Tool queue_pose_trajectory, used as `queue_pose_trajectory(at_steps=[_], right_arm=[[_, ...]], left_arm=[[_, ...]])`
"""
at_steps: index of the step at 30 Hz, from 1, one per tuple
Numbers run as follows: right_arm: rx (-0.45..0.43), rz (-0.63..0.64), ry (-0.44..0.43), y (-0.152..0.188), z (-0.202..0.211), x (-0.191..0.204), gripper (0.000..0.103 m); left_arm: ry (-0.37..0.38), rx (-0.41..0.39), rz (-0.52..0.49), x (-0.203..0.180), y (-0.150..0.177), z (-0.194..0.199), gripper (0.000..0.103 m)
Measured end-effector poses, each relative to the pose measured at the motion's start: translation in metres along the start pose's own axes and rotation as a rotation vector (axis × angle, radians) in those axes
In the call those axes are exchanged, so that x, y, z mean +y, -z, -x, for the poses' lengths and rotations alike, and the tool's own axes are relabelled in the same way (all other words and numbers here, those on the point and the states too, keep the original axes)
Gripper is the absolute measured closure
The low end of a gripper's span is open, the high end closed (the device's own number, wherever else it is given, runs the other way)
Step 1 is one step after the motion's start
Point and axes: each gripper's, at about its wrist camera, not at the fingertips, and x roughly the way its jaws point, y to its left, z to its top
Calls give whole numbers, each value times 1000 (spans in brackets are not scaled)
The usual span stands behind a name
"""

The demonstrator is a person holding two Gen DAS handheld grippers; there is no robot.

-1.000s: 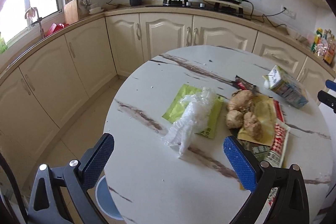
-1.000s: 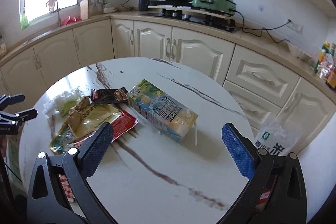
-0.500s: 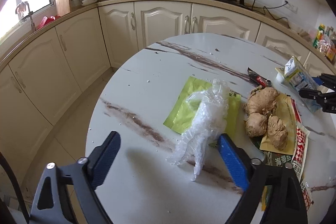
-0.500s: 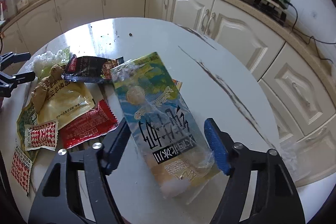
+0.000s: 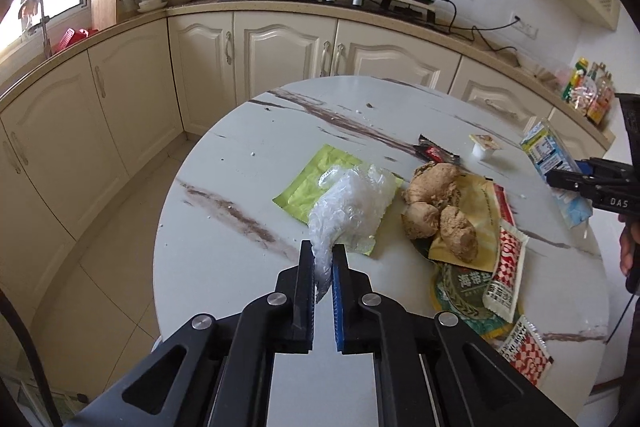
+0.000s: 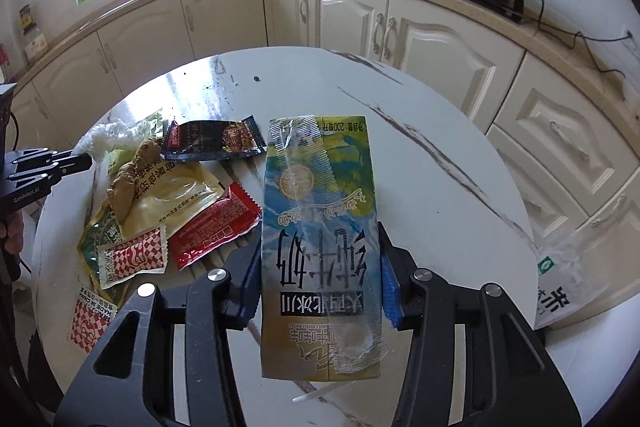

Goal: Collect trash
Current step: 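Carry the wrap and juice carton over the blue wastebasket with both tools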

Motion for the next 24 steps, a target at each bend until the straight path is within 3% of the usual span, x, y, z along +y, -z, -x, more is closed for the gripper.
queue_pose_trajectory(at_steps=[7, 13, 19, 24], right_arm=[[-32, -8, -45, -1, 32, 33, 57], [-64, 57, -88, -14, 55, 97, 57], [-70, 173, -173, -32, 58, 200, 57], [-55, 279, -281, -44, 39, 311, 57]], left_arm=[[40, -62, 22, 4, 22, 61, 100], [49, -130, 47, 30, 50, 130, 100], [6, -177, 93, 78, 92, 194, 100], [-63, -178, 167, 130, 139, 233, 99]])
